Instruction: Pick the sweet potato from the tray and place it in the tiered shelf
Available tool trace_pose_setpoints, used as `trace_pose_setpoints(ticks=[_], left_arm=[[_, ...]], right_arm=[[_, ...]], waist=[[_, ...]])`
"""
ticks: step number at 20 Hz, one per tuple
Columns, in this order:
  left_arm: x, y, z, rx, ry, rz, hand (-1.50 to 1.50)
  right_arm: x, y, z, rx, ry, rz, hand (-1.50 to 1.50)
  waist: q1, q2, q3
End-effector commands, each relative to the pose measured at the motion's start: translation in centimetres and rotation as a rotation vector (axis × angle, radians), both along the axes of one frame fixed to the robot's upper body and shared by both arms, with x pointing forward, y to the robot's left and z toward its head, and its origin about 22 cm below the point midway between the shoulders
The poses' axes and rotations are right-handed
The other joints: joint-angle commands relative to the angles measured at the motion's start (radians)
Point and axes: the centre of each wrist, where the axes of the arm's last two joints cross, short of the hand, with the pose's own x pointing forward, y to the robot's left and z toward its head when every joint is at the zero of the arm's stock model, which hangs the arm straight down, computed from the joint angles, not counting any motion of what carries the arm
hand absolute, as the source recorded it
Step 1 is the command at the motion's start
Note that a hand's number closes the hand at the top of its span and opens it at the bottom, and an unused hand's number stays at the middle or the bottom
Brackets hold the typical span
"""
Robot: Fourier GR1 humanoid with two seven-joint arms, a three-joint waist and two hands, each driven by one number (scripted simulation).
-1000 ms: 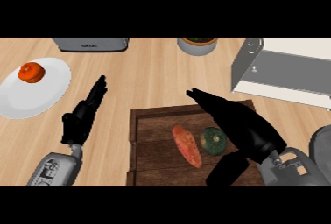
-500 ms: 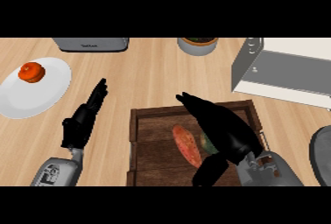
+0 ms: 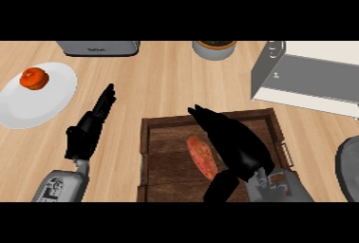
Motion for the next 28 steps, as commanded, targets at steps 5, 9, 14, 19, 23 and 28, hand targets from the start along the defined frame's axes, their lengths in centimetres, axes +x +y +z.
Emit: trace_pose_setpoints(ticks=[5,9,14,19,23,28], left_arm=[[-0.8,-1.2,-0.5,-0.001,0.007,-0.012,0.00],[-0.6,-1.2,1.1,-0.017,-0.012,0.001,0.00],[0.3,-0.4,-0.3,-0.008,-0.005,-0.005,0.00],[-1.3,1.3,-0.1,-0.003,-0.001,-0.007,0.00],[0.5,-0.2,-0.6,-0.004,-0.007,-0.002,0.00],[-2.0,-0.8,0.0,-0.010,-0.014,-0.014,0.00]], right_arm=[[0.9,0.5,-2.7,-0.079,0.029,-0.001,-1.50],[-0.3,1.4,-3.4,-0.110,0.026,-0.019,-1.50],[1.4,-1.3,-4.0,-0.123,0.021,-0.027,-1.50],[1.3,1.2,-5.0,-0.142,0.018,-0.023,-1.50],[1.3,0.5,-4.7,-0.131,0.044,-0.033,-1.50],[1.3,1.5,-7.4,-0.120,0.050,-0.013,-1.50]], waist=[[0.003,0.000,0.000],[0.002,-0.001,0.000],[0.000,0.001,0.000],[0.003,0.000,0.000],[-0.001,0.000,0.000],[0.004,0.000,0.000]])
